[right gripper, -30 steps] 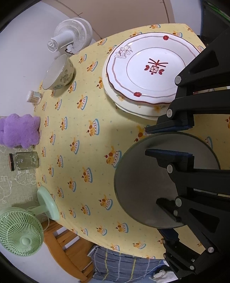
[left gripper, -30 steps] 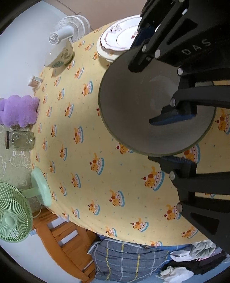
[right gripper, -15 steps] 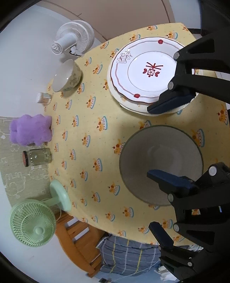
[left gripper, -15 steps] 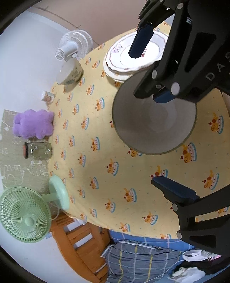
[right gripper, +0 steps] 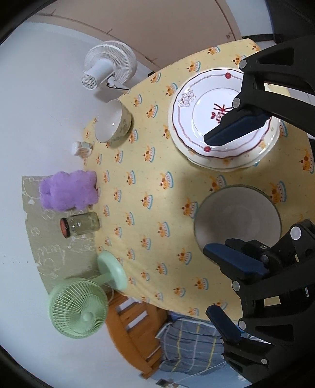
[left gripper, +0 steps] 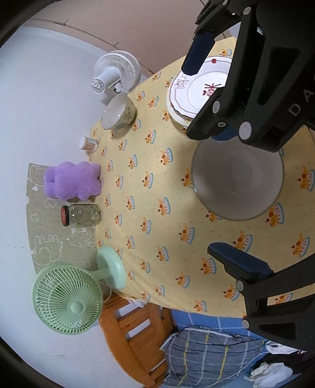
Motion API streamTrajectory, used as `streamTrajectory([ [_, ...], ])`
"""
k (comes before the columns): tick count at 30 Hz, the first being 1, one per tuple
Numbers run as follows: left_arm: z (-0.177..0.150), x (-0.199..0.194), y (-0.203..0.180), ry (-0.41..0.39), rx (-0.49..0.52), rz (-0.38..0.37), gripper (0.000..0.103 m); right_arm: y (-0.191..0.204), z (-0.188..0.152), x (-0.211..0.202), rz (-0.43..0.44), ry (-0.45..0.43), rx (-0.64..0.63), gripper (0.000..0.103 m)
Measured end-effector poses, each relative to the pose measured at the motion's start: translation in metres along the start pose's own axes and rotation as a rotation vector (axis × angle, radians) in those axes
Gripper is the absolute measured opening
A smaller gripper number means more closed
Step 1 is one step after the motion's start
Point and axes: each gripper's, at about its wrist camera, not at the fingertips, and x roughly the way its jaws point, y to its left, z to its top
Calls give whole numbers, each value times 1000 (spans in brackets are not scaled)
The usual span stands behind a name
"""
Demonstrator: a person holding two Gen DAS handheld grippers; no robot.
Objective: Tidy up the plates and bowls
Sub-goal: 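Move both grippers to the small white bowl beside the white fan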
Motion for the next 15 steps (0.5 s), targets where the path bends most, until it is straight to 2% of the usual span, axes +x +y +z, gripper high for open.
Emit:
streamTrajectory([
  [8,28,8,-26,-14,-12,47,87,-24,28,5,6,-25,-26,85],
  [15,61,25,-58,-26,-40,75,87,-64,66,15,0,-37,-41,85],
])
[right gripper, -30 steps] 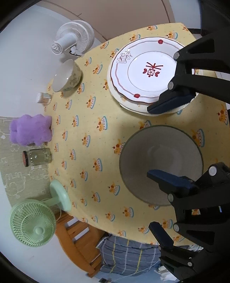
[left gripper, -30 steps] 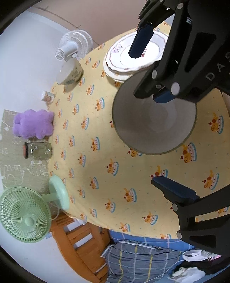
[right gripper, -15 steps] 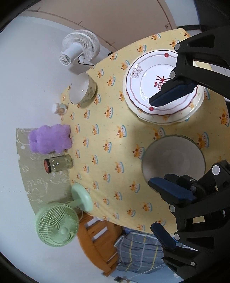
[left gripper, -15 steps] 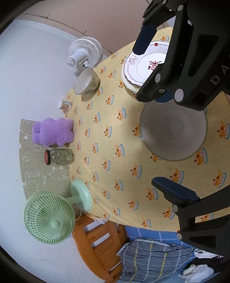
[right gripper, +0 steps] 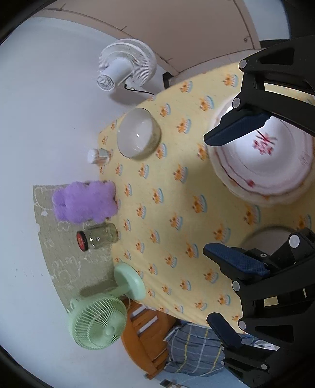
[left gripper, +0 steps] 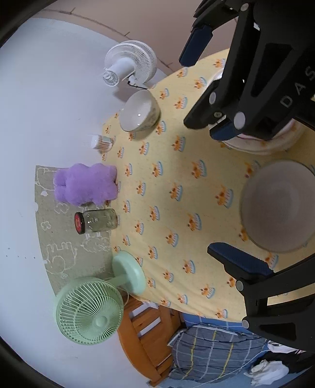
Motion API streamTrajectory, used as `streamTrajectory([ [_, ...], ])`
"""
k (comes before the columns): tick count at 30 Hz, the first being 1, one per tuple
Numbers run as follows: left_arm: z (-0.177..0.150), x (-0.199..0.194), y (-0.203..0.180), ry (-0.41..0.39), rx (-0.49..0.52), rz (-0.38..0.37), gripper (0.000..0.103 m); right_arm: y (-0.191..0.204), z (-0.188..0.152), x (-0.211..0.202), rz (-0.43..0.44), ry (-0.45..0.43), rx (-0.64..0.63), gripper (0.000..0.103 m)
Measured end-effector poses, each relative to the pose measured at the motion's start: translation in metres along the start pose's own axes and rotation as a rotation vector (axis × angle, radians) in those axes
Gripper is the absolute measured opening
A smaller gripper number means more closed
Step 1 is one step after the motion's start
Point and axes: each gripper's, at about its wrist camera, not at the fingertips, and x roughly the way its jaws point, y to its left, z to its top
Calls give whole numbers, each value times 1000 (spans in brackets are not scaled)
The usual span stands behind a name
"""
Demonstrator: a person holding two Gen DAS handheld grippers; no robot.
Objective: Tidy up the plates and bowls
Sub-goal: 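Move both grippers to the small white bowl beside the white fan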
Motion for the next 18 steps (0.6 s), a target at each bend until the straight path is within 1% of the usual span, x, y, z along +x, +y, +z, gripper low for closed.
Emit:
streamTrajectory([
  [8,36,17,-41,-3,-30,18,87,-48,39,18,8,-6,-23,85],
  [18,70,51,-87,0,-51,43,87,-99,73,47,8,-7,-36,85],
])
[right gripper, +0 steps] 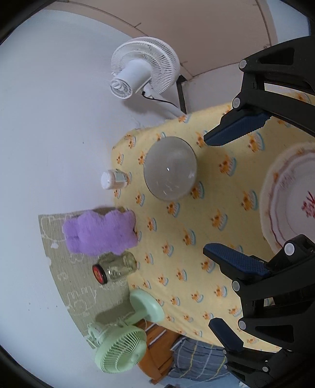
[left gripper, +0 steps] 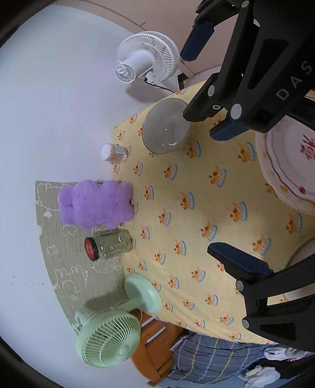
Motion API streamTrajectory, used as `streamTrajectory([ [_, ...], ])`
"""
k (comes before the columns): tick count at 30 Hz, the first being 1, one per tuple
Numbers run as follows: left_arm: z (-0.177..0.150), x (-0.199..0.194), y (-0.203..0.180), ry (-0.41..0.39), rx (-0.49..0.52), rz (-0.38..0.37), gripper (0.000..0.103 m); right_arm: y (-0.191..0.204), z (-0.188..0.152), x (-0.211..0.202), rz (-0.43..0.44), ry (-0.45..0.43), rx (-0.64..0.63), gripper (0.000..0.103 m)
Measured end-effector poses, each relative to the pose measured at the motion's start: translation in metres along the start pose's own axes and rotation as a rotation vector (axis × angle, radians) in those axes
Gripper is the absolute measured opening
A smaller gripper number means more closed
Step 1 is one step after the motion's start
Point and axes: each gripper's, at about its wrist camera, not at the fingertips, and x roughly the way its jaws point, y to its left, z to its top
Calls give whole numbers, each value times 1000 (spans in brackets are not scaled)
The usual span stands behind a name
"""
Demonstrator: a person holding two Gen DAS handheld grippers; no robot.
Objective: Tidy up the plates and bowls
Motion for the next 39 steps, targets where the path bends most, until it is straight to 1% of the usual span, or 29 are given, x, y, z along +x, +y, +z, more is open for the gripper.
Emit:
streamTrajectory([
  [3,8,13,-15,3,-14,16,87,-17,10,11,2,-1,-10,85],
  [8,22,35,-37,13,-47,37,81,-41,21,30,20,-1,-7,84],
  [10,26,40,-43,1,-61,59,80,-50,26,38,26,0,-9,81],
  [16,38,65,-60,1,-84,84,78,-68,40,67,36,7,-20,75],
  [21,46,92,-71,9,-83,86,71,-82,46,95,48,22,-7,72],
  [23,49,102,-76,16,-80,89,67,-86,48,104,50,27,0,70],
  [24,50,109,-78,26,-79,90,66,-88,48,110,52,34,3,67],
  [28,50,127,-83,46,-88,64,57,-96,48,132,64,60,21,64],
  [30,50,136,-85,46,-97,63,55,-99,48,142,69,65,28,64],
  [32,49,145,-87,59,-95,68,51,-99,47,151,70,75,23,61],
  [34,49,153,-88,70,-94,70,47,-101,47,161,78,91,28,55],
  [36,50,161,-90,76,-91,77,44,-102,48,170,81,102,35,53],
  [39,50,167,-90,82,-90,79,36,-104,48,180,80,117,44,43],
])
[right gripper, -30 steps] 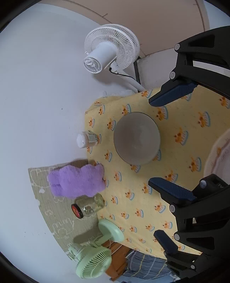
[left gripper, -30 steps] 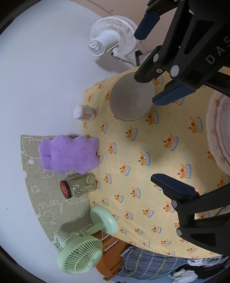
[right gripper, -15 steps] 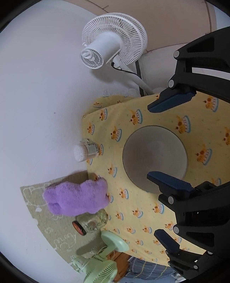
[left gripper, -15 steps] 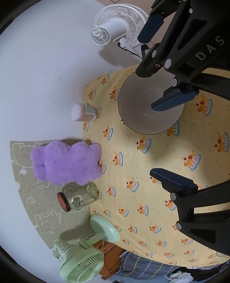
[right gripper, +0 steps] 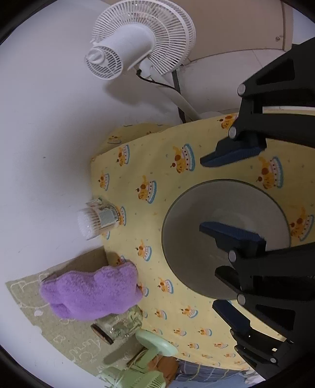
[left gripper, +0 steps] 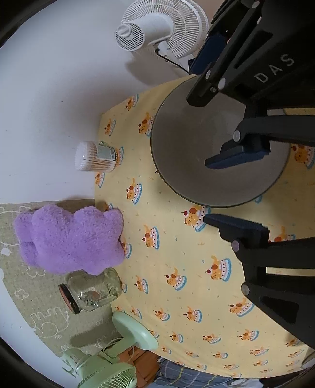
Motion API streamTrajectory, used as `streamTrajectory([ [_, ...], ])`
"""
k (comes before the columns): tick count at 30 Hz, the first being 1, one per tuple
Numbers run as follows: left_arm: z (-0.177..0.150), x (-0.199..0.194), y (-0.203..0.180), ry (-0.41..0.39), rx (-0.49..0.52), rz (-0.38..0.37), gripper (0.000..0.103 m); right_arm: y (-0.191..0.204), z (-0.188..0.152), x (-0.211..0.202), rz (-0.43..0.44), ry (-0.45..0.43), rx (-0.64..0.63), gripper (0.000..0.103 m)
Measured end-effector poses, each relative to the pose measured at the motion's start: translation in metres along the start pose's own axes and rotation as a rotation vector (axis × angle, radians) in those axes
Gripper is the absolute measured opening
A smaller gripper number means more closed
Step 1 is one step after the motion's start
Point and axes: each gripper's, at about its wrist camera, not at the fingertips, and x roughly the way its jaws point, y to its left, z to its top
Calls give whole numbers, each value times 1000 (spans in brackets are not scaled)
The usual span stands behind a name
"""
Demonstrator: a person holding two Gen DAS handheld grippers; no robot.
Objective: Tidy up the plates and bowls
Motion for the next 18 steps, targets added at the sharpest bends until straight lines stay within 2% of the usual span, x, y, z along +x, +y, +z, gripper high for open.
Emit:
streamTrajectory([
  [2,1,4,-2,4,2,0,29,-2,1,6,-2,7,3,40],
  [5,2,9,-3,3,10,13,27,-3,3,11,-3,12,-2,34],
  [9,3,15,-3,10,13,20,24,-2,5,17,1,16,-18,21],
  [18,4,19,-5,22,25,47,23,-2,5,16,-5,25,-10,21],
])
